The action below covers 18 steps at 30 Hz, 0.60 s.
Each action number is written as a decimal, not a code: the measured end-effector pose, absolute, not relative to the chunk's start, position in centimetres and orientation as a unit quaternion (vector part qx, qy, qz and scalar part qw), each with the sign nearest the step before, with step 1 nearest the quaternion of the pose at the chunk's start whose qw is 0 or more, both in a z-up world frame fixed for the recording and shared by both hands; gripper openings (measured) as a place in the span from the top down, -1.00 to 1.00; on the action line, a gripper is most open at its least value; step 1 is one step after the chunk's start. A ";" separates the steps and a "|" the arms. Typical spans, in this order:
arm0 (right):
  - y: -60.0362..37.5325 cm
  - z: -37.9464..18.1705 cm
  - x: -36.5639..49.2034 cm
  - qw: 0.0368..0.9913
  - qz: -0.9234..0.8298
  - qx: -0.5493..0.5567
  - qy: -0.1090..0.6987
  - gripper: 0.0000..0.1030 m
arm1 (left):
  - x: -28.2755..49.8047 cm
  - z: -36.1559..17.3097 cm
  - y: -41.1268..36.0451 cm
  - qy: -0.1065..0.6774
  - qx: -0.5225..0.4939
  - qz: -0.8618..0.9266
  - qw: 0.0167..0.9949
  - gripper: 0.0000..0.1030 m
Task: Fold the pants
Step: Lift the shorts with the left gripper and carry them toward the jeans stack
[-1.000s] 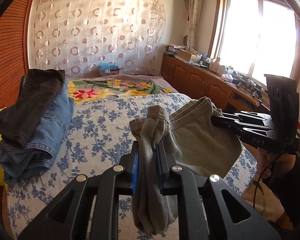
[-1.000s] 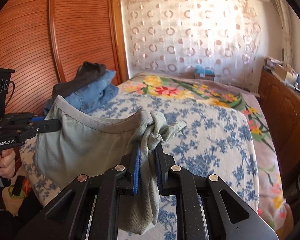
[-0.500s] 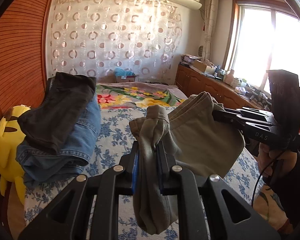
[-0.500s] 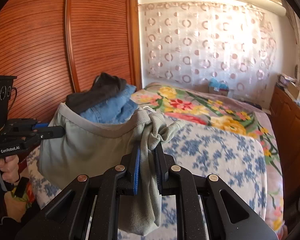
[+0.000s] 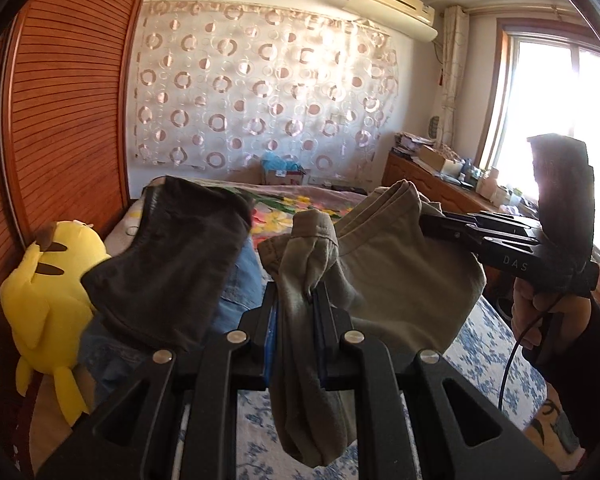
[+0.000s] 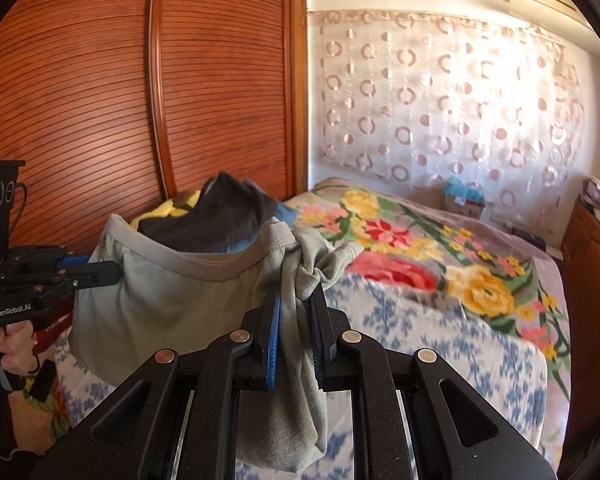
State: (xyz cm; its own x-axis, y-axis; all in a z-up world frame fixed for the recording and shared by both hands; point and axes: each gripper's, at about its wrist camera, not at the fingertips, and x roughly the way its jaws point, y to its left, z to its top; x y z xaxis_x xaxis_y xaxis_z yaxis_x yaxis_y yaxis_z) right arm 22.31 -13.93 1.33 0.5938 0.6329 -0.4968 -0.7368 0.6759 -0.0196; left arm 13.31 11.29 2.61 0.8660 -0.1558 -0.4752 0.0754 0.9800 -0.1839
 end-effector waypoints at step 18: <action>-3.0 3.8 28.9 0.859 0.449 -0.146 0.200 0.80 | 16.2 1.5 19.5 0.234 -0.112 0.028 0.965 0.77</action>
